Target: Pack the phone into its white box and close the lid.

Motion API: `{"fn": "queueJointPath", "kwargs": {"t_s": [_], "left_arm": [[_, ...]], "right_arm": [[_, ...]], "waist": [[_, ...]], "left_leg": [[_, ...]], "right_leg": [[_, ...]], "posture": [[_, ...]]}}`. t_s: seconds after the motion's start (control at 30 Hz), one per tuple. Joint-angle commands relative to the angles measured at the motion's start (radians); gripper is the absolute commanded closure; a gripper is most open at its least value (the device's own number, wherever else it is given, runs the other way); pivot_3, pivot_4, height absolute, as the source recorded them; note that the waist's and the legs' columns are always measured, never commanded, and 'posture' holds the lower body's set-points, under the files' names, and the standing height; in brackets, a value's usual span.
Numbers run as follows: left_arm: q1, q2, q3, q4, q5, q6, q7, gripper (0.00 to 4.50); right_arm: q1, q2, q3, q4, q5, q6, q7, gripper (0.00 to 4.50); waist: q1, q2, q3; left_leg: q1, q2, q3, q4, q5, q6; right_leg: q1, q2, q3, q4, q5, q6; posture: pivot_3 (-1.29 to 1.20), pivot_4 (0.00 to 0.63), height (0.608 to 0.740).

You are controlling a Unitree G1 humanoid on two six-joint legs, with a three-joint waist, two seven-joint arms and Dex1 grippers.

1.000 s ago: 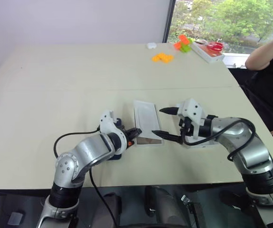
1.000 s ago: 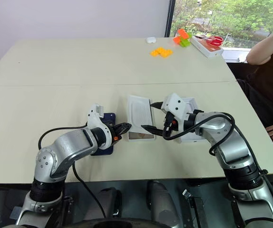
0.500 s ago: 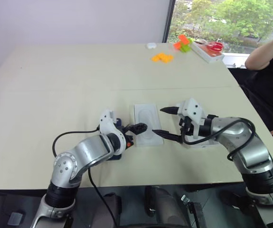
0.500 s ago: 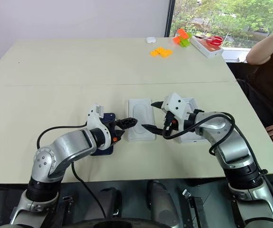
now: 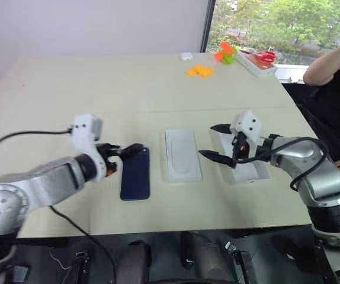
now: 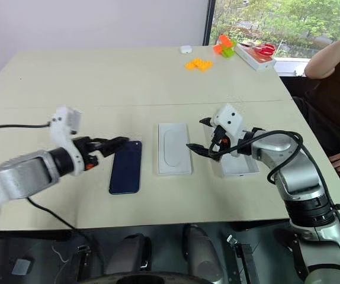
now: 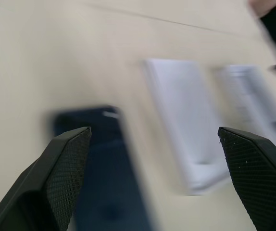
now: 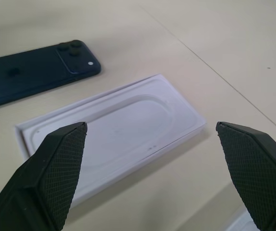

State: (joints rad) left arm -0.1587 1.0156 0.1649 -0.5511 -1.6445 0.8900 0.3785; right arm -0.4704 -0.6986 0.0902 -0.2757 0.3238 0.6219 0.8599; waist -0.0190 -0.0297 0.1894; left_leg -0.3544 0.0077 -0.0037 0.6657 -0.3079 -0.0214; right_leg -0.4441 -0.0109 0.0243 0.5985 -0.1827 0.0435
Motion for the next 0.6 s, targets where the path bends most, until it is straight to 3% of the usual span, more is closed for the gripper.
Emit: {"fn": "queueJointPath", "kwargs": {"t_s": [0.03, 0.13, 0.2, 0.27, 0.47, 0.6], "left_arm": [[0.089, 0.057, 0.085, -0.013, 0.260, -0.040, -0.266, 0.05], [0.150, 0.060, 0.122, -0.019, 0.394, -0.083, -0.407, 0.05], [0.243, 0.071, 0.135, -0.042, 0.535, -0.148, -0.553, 0.00], [0.323, 0.056, 0.156, -0.066, 0.638, -0.219, -0.673, 0.00], [0.507, 0.000, 0.167, -0.103, 0.900, -0.425, -0.921, 0.00], [0.530, -0.076, 0.186, -0.111, 0.923, -0.468, -0.989, 0.00]], "right_arm": [[-0.065, 0.025, 0.054, -0.055, -0.013, 0.060, -0.026, 0.00], [-0.107, 0.056, 0.082, -0.043, -0.011, 0.121, -0.051, 0.00], [-0.160, 0.105, 0.131, -0.011, -0.024, 0.219, -0.097, 0.52], [-0.198, 0.146, 0.173, 0.014, -0.041, 0.290, -0.137, 1.36], [-0.285, 0.261, 0.238, 0.165, -0.153, 0.347, -0.289, 4.46], [-0.308, 0.307, 0.237, 0.237, -0.188, 0.336, -0.330, 4.46]], "waist": [[0.002, 0.001, 0.001], [0.005, 0.001, 0.001], [0.004, 0.001, 0.001], [-0.001, 0.001, 0.001], [0.000, 0.001, 0.001], [0.003, 0.002, 0.001]], "left_leg": [[-0.001, 0.000, 0.000, 0.000, 0.000, 0.000], [-0.002, 0.000, 0.001, 0.000, 0.000, 0.000], [-0.003, 0.000, 0.000, 0.000, 0.000, 0.000], [-0.003, 0.001, 0.001, 0.000, 0.000, 0.000], [-0.016, 0.001, 0.002, -0.001, 0.000, 0.000], [-0.020, 0.002, 0.001, 0.000, 0.000, 0.000]], "right_leg": [[0.000, 0.000, 0.000, 0.000, 0.000, 0.000], [-0.002, -0.001, 0.000, -0.001, 0.000, 0.000], [-0.002, -0.001, 0.000, -0.002, 0.000, 0.000], [-0.002, -0.002, 0.000, -0.003, 0.001, -0.001], [-0.016, -0.002, 0.000, -0.001, 0.002, -0.004], [-0.020, -0.002, 0.000, 0.000, 0.003, -0.005]], "posture": [[0.00, 0.150, 0.740], [0.00, 0.150, 0.740], [0.00, 0.150, 0.740], [0.00, 0.150, 0.740], [0.00, 0.150, 0.740], [0.00, 0.150, 0.740]]}}
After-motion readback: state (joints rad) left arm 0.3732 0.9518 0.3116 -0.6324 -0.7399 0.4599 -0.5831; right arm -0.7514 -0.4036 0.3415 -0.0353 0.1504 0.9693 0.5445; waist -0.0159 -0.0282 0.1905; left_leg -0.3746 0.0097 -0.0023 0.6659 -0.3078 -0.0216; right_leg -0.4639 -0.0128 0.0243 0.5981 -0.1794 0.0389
